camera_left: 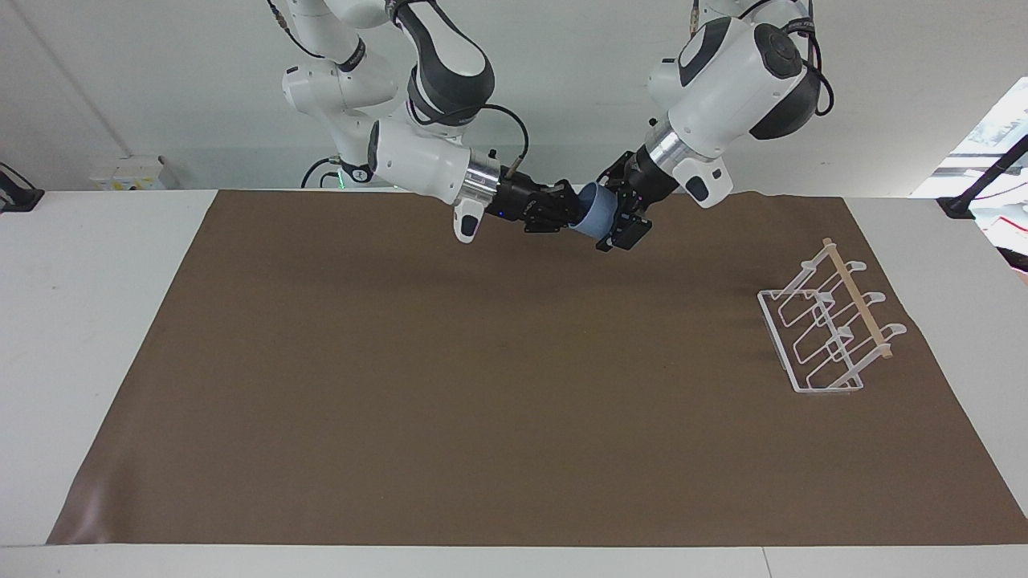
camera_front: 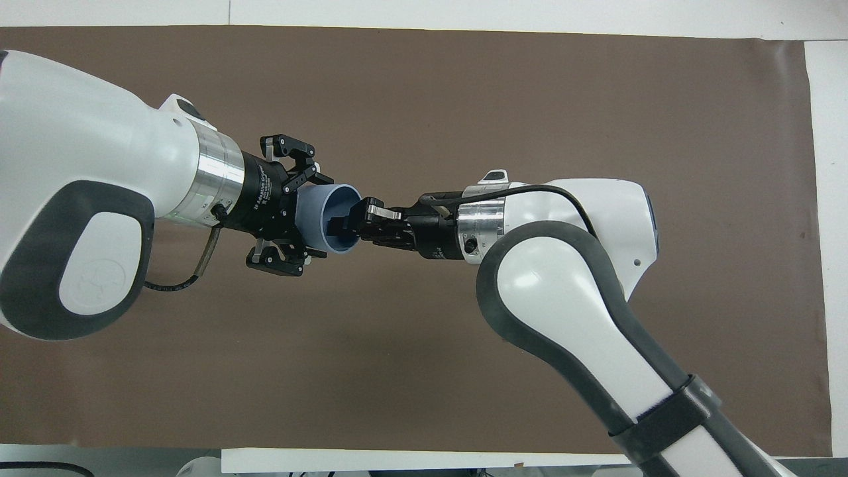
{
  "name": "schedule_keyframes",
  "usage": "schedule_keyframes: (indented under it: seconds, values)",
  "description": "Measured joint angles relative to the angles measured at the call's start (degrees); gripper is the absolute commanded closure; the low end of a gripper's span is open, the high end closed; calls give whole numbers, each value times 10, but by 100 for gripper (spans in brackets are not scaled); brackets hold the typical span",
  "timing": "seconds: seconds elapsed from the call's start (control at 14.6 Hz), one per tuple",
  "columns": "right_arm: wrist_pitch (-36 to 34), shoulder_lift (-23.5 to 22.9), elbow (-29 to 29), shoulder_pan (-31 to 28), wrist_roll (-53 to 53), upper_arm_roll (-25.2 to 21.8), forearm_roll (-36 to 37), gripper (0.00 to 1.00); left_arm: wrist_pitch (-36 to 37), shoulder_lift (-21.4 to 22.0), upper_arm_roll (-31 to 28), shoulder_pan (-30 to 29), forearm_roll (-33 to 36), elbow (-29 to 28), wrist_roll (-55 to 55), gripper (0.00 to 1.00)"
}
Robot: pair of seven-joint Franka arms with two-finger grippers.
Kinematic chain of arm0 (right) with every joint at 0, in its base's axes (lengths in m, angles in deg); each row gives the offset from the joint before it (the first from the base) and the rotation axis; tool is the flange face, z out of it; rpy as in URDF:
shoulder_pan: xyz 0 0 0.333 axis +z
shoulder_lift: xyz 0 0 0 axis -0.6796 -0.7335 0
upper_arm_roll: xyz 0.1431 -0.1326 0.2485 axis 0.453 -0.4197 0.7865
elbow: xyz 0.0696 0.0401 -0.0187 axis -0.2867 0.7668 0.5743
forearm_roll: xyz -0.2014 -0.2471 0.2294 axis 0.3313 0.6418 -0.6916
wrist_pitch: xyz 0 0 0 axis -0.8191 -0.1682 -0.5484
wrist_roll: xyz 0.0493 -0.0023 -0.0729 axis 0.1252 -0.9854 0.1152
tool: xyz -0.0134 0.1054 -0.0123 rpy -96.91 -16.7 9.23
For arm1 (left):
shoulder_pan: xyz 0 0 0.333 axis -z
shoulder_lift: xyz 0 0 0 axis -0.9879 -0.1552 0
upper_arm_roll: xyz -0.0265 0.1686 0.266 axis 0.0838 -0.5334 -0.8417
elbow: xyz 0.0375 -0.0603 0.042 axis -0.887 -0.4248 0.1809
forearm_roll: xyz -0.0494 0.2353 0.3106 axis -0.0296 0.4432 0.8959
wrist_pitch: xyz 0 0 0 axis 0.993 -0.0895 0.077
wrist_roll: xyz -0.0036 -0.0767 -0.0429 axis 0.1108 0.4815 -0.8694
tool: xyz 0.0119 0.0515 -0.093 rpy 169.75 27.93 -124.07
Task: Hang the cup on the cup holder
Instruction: 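Grasp the cup rim with the left gripper and open the right gripper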
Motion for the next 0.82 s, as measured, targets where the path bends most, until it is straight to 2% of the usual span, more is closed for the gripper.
schedule_keyframes:
  seconds: [0.07, 0.14, 0.21, 0.27, 0.34, 0.41, 0.82]
  values:
    - [0, 0, 0, 0, -1, 0, 0, 67, 0, 1, 2, 2, -1, 0, 0, 2]
    - [0, 0, 0, 0, -7, -1, 0, 2, -2, 2, 3, 7, -2, 2, 0, 1]
    - [0, 0, 0, -1, -16, -2, 0, 1, -4, 3, 3, 12, -2, 5, 0, 1]
    - [0, 0, -1, -1, -23, -3, -1, 1, -4, 3, 4, 17, -2, 8, -1, 10]
    - [0, 0, -2, -1, -26, -3, -1, 1, -4, 3, 5, 22, -3, 9, -1, 86]
    - [0, 0, -3, -1, -28, -4, -1, 1, -4, 3, 5, 26, -4, 9, -3, 100]
    - [0, 3, -4, -4, -30, -5, -1, 1, -14, 2, 3, 28, -12, 10, -3, 100]
